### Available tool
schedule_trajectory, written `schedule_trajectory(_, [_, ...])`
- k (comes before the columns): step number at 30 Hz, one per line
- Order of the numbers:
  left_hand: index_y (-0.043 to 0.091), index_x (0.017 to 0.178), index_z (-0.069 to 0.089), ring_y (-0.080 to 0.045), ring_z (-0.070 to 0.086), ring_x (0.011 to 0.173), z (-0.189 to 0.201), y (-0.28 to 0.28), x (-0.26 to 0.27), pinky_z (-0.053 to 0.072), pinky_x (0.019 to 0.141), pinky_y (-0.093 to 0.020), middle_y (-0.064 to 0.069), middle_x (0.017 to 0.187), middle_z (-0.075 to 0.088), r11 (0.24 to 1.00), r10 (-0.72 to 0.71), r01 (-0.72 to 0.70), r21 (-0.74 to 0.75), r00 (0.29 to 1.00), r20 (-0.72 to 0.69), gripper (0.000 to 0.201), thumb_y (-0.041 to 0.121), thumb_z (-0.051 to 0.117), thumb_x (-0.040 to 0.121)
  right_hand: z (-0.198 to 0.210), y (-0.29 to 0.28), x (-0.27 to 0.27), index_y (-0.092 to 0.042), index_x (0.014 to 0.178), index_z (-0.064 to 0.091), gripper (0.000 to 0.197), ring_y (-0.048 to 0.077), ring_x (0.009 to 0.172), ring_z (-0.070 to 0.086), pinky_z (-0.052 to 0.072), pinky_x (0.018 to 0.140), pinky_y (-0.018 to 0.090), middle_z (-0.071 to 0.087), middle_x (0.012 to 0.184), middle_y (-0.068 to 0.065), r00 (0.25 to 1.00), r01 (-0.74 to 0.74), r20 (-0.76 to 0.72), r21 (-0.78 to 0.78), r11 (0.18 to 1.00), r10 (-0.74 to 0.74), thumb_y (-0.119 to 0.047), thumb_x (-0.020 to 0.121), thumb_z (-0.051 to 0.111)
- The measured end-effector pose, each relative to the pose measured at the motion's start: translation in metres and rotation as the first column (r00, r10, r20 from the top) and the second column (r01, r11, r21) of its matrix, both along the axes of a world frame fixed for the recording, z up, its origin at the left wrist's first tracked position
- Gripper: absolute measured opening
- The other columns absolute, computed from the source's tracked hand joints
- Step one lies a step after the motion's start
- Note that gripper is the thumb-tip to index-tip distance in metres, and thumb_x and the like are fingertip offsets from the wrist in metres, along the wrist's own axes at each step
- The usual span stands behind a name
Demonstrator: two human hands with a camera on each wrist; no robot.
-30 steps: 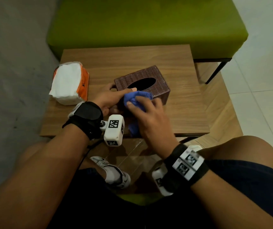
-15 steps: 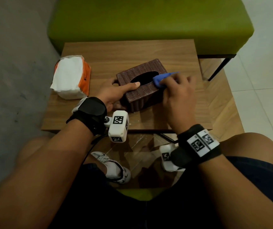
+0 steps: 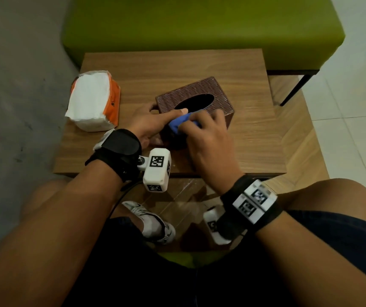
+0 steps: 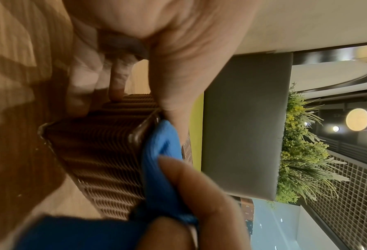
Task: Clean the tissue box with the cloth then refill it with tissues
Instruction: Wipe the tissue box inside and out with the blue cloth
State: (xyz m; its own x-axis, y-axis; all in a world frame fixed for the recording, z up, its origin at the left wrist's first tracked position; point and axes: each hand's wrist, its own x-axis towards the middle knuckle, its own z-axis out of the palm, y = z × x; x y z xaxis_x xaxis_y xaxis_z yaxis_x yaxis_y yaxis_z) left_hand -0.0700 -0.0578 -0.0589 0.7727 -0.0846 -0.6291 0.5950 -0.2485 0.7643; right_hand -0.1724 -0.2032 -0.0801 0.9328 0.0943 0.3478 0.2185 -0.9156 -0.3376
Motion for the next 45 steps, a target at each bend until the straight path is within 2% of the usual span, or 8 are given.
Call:
schedule_trajectory(4, [0.036,0.116,0.058,-0.026,0.079,0.099,-0.003,0.001,-0.001,0.067,0.076,-0.049,-0.004,0.118,0.077,1.000,0.012,-0.012,-0.011,1.000,-0.012,0.051,0.036,0.093,0.079,0.005,-0.061,0.022,-0.014,0.106,0.074,0.024,0.034,0.100,0.050,0.020,0.072,0.028,0.064,0.110,0.013,0.968,0.244,0.027,0.086,0.966,-0.248,-0.016,0.099,0.051])
schedule_trajectory(10, [0.027,0.129,0.060,-0.012,0.077,0.068,-0.002,-0.002,-0.002,0.056,0.045,-0.026,-0.003,0.104,0.075,0.999,0.034,-0.034,-0.004,0.999,0.014,0.049,0.034,0.086,0.088,0.005,0.007,-0.005,-0.013,0.112,0.074,0.024,0.032,0.099,0.050,0.034,0.072,0.032,0.063,0.116,0.014,1.000,0.005,0.002,0.032,0.999,-0.005,-0.016,0.100,0.053])
schedule_trajectory(16, [0.036,0.122,0.056,-0.027,0.076,0.100,0.000,-0.008,-0.011,0.066,0.079,-0.050,0.000,0.120,0.073,1.000,0.024,-0.024,0.009,1.000,0.005,0.061,0.049,0.093,0.075,0.007,-0.062,0.024,-0.017,0.116,0.077,0.036,0.035,0.103,0.052,0.019,0.073,0.025,0.066,0.120,0.010,0.971,0.239,-0.015,0.128,0.963,-0.239,-0.021,0.099,0.046])
schedule_trajectory(22, [0.024,0.116,0.059,0.009,0.060,0.088,0.014,0.012,-0.022,0.060,0.062,-0.025,0.010,0.106,0.065,0.992,-0.076,0.076,0.101,0.997,-0.008,0.044,0.043,0.085,0.087,0.001,-0.070,0.028,-0.016,0.118,0.077,0.037,0.036,0.100,0.051,0.024,0.081,0.024,0.068,0.130,0.009,0.996,0.082,0.017,0.099,0.992,-0.084,-0.019,0.103,0.043])
schedule_trajectory(27, [0.018,0.097,0.063,-0.010,0.066,0.071,0.016,0.012,0.003,0.053,0.047,-0.019,0.002,0.089,0.072,0.960,-0.178,0.148,0.237,0.978,0.111,0.040,0.042,0.091,0.081,0.006,-0.077,0.037,-0.015,0.120,0.078,0.044,0.040,0.099,0.053,0.027,0.083,0.026,0.069,0.130,0.011,0.999,-0.052,-0.012,0.022,0.998,0.053,-0.024,0.103,0.038])
schedule_trajectory(30, [0.016,0.090,0.067,-0.013,0.069,0.074,0.013,0.007,0.014,0.057,0.065,-0.026,-0.001,0.087,0.074,0.942,-0.234,0.189,0.276,0.962,0.142,0.037,0.037,0.094,0.078,0.010,-0.068,0.028,-0.016,0.120,0.077,0.038,0.037,0.101,0.052,0.028,0.081,0.028,0.068,0.129,0.011,1.000,0.030,0.004,0.041,0.999,-0.030,-0.022,0.104,0.043])
schedule_trajectory(42, [0.025,0.086,0.053,-0.023,0.078,0.088,-0.012,-0.005,-0.005,0.064,0.065,-0.039,-0.003,0.097,0.078,0.993,-0.025,0.008,0.121,0.990,0.142,0.050,0.046,0.096,0.072,0.008,-0.014,-0.019,-0.016,0.121,0.074,0.031,0.031,0.104,0.047,0.035,0.078,0.031,0.063,0.128,0.011,0.985,0.171,-0.014,0.069,0.983,-0.170,-0.011,0.100,0.052])
schedule_trajectory(45, [0.024,0.087,0.053,-0.031,0.077,0.092,-0.011,-0.006,-0.007,0.066,0.082,-0.054,-0.010,0.098,0.078,0.991,-0.009,-0.007,0.131,0.992,0.124,0.057,0.053,0.097,0.066,-0.001,0.011,-0.040,-0.014,0.132,0.068,0.037,0.032,0.109,0.050,0.042,0.073,0.031,0.058,0.136,0.014,0.999,-0.010,-0.045,0.011,1.000,0.010,-0.008,0.097,0.063])
